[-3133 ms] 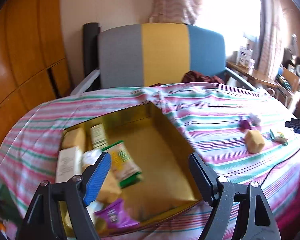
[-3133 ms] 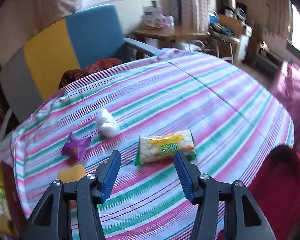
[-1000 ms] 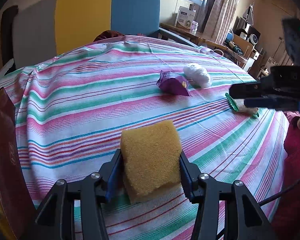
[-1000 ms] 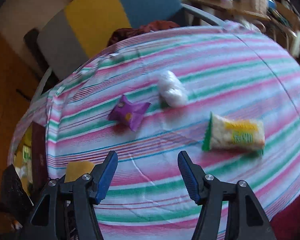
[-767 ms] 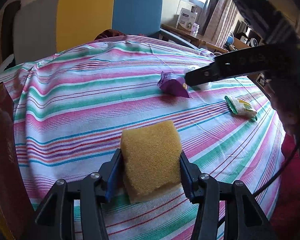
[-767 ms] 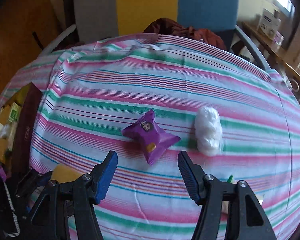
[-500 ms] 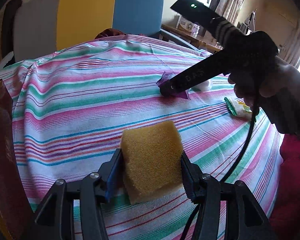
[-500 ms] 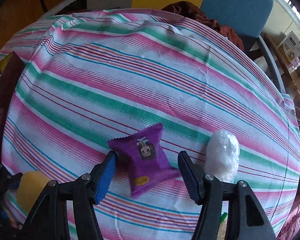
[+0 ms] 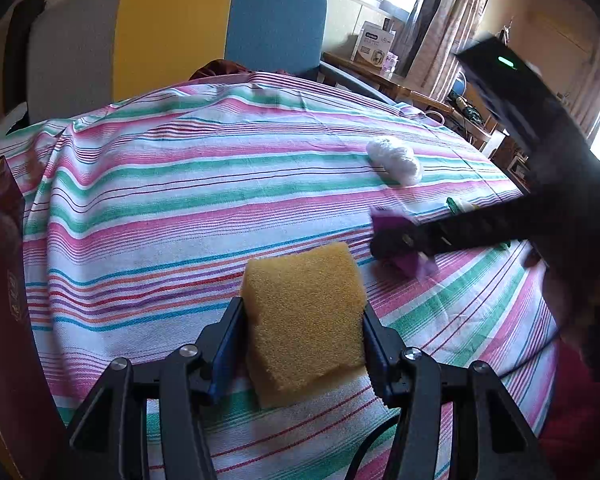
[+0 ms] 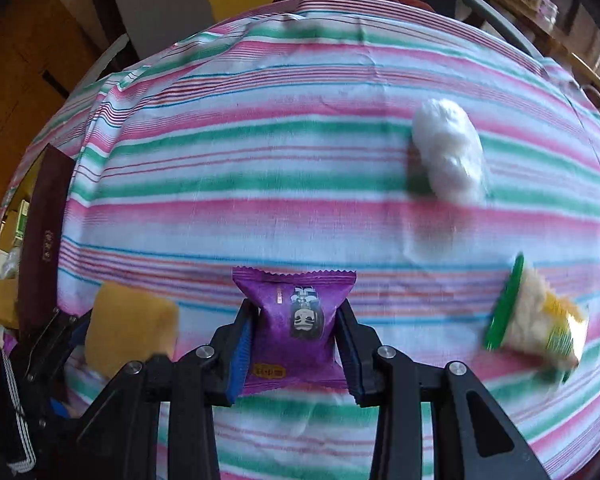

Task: Organize objects
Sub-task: 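Grasp the second yellow sponge with the left gripper while the right grasps the purple packet, then carry the yellow sponge into the gold tray and open the left gripper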

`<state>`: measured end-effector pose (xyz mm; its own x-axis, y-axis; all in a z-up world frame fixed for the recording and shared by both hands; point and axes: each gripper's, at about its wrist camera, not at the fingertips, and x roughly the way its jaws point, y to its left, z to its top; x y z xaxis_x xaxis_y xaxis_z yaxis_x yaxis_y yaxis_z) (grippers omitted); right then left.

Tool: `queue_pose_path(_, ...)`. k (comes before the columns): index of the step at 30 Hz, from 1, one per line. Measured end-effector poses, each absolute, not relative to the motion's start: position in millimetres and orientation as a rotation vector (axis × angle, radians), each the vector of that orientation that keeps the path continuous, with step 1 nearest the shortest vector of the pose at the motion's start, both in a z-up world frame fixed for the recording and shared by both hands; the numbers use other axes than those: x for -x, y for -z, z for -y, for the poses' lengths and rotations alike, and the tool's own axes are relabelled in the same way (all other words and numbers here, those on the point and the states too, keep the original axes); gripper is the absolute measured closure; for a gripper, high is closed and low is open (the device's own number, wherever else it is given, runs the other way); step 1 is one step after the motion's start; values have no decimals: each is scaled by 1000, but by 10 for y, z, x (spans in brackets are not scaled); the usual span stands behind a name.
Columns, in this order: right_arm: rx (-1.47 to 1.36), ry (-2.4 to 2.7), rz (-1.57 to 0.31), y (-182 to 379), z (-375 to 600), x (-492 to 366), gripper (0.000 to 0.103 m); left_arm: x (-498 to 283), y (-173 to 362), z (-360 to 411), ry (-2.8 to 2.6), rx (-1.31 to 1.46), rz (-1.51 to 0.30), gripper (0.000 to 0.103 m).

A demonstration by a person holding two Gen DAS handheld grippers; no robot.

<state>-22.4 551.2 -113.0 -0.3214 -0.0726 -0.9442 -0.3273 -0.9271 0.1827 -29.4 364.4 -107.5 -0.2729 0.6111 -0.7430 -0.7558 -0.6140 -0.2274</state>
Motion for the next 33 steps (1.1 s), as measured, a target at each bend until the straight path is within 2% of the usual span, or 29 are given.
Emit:
queue_pose_path(11, 1652, -2396, -524, 1117, -5447, 39, 63, 287, 966, -3589, -1975, 1137, -211, 51)
queue_pose_path(21, 1658, -2414, -420, 1129, -5330, 80, 62, 14, 408, -3155, -2046, 994, -185, 50)
queue_pose_path(28, 1653, -2418, -329, 1131, -5228, 121, 62, 245, 217, -2588, -2140, 1027, -65, 50)
queue_pose_path(33, 1652, -2418, -304, 1127, -5202, 128, 62, 783, 159, -2026, -2250, 1106, 56, 50)
